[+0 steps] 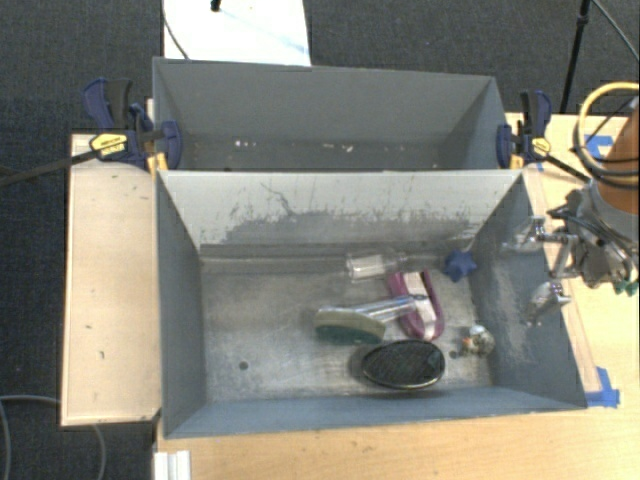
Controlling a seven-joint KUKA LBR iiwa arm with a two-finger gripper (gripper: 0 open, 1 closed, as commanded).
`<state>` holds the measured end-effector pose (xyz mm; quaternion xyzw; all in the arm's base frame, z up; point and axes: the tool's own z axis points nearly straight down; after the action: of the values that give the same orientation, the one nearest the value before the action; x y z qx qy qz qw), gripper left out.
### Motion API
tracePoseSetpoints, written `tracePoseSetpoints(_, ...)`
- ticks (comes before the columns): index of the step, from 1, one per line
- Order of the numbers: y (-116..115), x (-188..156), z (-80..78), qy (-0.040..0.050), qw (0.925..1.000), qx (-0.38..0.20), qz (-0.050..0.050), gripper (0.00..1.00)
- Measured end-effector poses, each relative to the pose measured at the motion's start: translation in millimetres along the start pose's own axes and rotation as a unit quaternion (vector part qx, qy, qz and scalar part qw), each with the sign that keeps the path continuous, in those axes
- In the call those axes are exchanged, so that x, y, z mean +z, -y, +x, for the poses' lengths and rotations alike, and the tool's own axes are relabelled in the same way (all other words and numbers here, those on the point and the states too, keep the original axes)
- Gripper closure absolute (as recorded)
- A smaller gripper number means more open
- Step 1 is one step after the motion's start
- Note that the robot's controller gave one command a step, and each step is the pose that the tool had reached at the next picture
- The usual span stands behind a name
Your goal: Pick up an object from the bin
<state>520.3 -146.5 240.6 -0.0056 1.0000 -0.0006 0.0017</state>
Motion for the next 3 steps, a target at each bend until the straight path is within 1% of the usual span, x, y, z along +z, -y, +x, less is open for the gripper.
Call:
tracePoseSetpoints(1, -17.6, 122.2, 29.4, -0.0048, 0.9998, -0.017, -0.002, 0.0)
tracePoseSetpoints(2, -7.4, 165.9, 18.8, -0.0029, 0.9994, 0.033, -0.001, 0.0)
tracePoseSetpoints(3, -7.8, 164.1, 18.4, -0.0019, 0.9996, 0.03, -0.001, 1.0)
